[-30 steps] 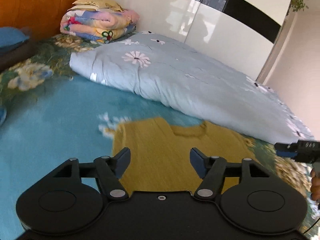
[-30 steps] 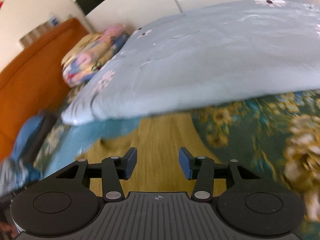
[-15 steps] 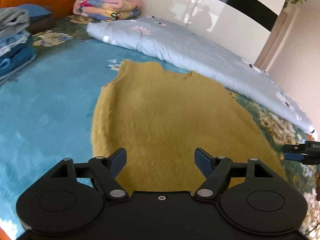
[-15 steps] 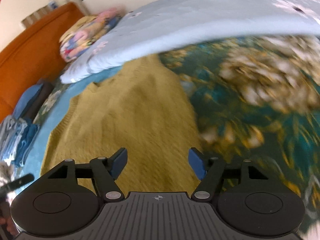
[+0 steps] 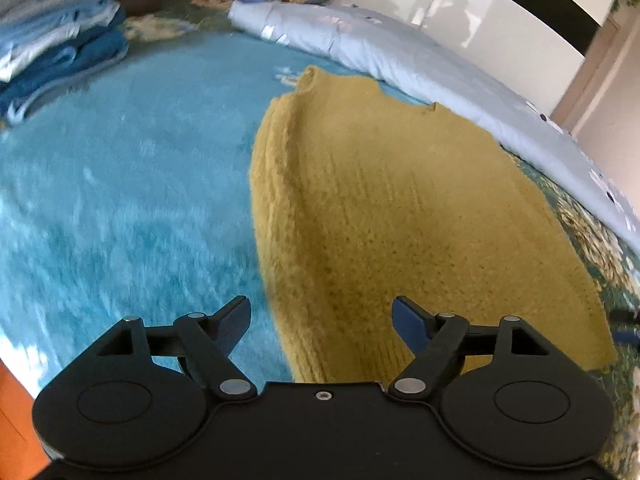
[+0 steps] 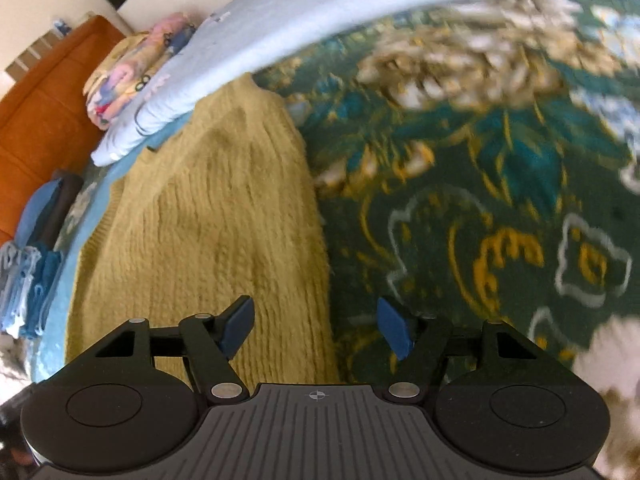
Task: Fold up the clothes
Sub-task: 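Lay the sweater flat on the blanket and open both grippers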
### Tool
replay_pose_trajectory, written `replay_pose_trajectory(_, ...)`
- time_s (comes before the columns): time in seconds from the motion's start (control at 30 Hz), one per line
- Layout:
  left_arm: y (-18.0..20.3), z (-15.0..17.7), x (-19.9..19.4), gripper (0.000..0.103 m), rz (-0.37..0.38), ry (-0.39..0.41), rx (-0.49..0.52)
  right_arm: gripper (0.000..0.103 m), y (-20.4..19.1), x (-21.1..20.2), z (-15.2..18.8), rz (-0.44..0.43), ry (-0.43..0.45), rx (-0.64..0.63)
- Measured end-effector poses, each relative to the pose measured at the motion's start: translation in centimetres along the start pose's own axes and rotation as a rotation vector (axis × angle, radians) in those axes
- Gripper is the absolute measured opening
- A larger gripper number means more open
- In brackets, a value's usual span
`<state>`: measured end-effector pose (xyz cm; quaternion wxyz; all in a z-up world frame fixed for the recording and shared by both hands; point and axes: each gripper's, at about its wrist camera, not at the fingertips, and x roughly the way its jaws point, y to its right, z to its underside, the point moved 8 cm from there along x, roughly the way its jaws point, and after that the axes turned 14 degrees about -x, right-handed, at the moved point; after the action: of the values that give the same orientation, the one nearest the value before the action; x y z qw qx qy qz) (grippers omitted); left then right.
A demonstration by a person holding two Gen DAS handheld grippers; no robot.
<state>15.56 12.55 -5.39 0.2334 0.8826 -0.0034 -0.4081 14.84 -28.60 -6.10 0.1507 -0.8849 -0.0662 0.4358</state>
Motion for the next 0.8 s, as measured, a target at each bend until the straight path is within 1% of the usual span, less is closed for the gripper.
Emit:
replay_pose_trajectory(0.13, 2.3, -3.5, -0.9, 0.077, 0.043, 0.052, 0.075, 0.067, -2.3, 0.1, -5.2, -0.004, 0.063, -0.114)
replay_pose_trajectory(0.17, 2.9, -4.6, -0.9, 0.079, 0.048, 0.060, 0.097, 0.071, -3.0, 0.5, -6.9, 0.001, 0.074, -0.153)
replay_pose_trajectory(0.2, 3.6, -5.7, -0.7, 0.079, 0.053, 0.064, 0.124, 0.078, -3.9, 1.2, -8.4, 0.005, 0.085, -0.192)
replay_pose_trajectory(0.23, 4.3, -6.7, -0.3, 0.081, 0.059, 0.067, 0.157, 0.081, -4.7, 1.9, -10.0, 0.008, 0.097, -0.232)
replay_pose_trajectory(0.37, 7.1, -11.6, 2.5, 0.086, 0.053, 0.088, 0.313, 0.081, -7.7, 5.6, -15.4, 0.013, 0.129, -0.383)
replay_pose_trajectory(0.4, 7.7, -12.7, 3.3, 0.088, 0.054, 0.097, 0.345, 0.081, -8.4, 6.5, -16.5, 0.019, 0.138, -0.422)
replay_pose_trajectory(0.47, 8.7, -15.0, 5.1, 0.095, 0.056, 0.110, 0.403, 0.082, -9.4, 8.2, -18.4, 0.043, 0.155, -0.501)
replay_pose_trajectory(0.5, 9.1, -15.7, 6.0, 0.095, 0.061, 0.107, 0.417, 0.082, -9.9, 9.2, -19.4, 0.060, 0.158, -0.545)
replay_pose_trajectory(0.6, 9.8, -17.8, 9.1, 0.097, 0.071, 0.090, 0.462, 0.083, -11.1, 12.0, -21.6, 0.063, 0.134, -0.656)
replay_pose_trajectory(0.7, 9.9, -19.0, 12.0, 0.097, 0.076, 0.057, 0.521, 0.082, -11.6, 14.8, -23.7, 0.121, 0.108, -0.761)
replay_pose_trajectory(0.73, 9.9, -19.4, 13.1, 0.097, 0.082, 0.042, 0.539, 0.080, -11.7, 15.6, -24.4, 0.134, 0.103, -0.795)
replay_pose_trajectory(0.8, 9.6, -20.4, 15.1, 0.097, 0.086, 0.022, 0.545, 0.070, -11.9, 17.5, -25.5, 0.134, 0.073, -0.850)
